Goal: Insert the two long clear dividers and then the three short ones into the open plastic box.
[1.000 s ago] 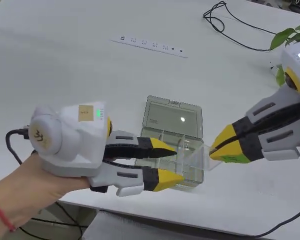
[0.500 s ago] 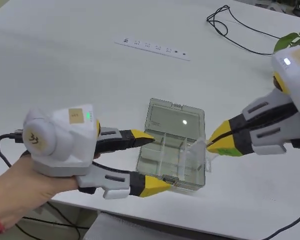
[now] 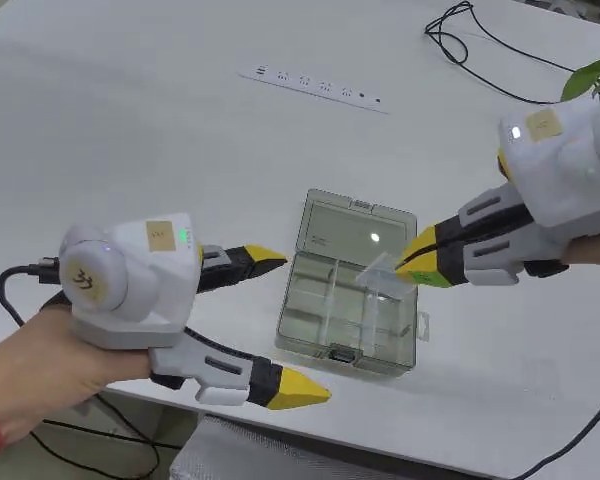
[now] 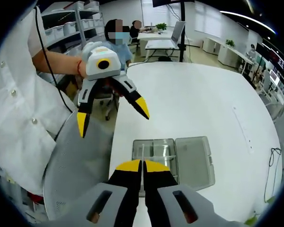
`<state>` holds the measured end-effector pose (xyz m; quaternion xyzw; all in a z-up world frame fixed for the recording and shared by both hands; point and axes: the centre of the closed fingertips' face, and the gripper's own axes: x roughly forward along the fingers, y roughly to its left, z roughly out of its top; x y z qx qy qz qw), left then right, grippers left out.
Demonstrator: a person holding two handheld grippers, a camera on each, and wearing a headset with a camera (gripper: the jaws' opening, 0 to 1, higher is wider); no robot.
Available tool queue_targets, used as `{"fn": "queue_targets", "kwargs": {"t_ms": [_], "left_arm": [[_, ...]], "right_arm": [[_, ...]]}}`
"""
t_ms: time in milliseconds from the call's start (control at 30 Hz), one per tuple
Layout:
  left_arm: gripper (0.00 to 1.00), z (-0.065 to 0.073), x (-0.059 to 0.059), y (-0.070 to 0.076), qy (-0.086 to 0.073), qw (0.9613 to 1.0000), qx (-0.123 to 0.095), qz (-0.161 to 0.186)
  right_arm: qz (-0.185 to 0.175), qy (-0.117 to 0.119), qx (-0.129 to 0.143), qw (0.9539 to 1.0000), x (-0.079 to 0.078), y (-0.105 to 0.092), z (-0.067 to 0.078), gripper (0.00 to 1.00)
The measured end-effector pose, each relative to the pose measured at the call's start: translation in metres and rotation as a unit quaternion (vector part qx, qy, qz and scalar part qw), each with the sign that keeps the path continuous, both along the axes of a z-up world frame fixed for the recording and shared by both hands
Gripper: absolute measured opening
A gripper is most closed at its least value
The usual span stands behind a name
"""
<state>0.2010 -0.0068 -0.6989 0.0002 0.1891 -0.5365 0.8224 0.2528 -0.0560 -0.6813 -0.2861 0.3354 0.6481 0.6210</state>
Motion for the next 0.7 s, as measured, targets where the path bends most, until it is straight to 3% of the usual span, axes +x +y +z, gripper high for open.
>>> {"fn": "queue_targets", "kwargs": {"t_ms": [367, 533, 600, 700], "left_arm": [[1.0, -0.01, 0.005, 0.005, 0.003, 0.9999, 0.011, 0.01], [1.0, -0.016, 0.005, 0.005, 0.009, 0.9998, 0.016, 0.009], [1.0, -0.017, 0.005, 0.005, 0.012, 0.9998, 0.015, 0.01], [1.0, -0.017, 0.005, 0.005, 0.013, 0.9998, 0.014, 0.011]], "right_arm": [[-0.019, -0.001, 0.0, 0.9998, 0.01, 0.005, -0.042, 0.02], [-0.025, -0.002, 0.001, 0.9997, 0.013, 0.005, -0.054, 0.02], [-0.028, 0.001, 0.0, 0.9996, 0.016, 0.003, -0.066, 0.02], [-0.027, -0.002, -0.003, 0.9996, 0.017, 0.001, -0.07, 0.02]]}}
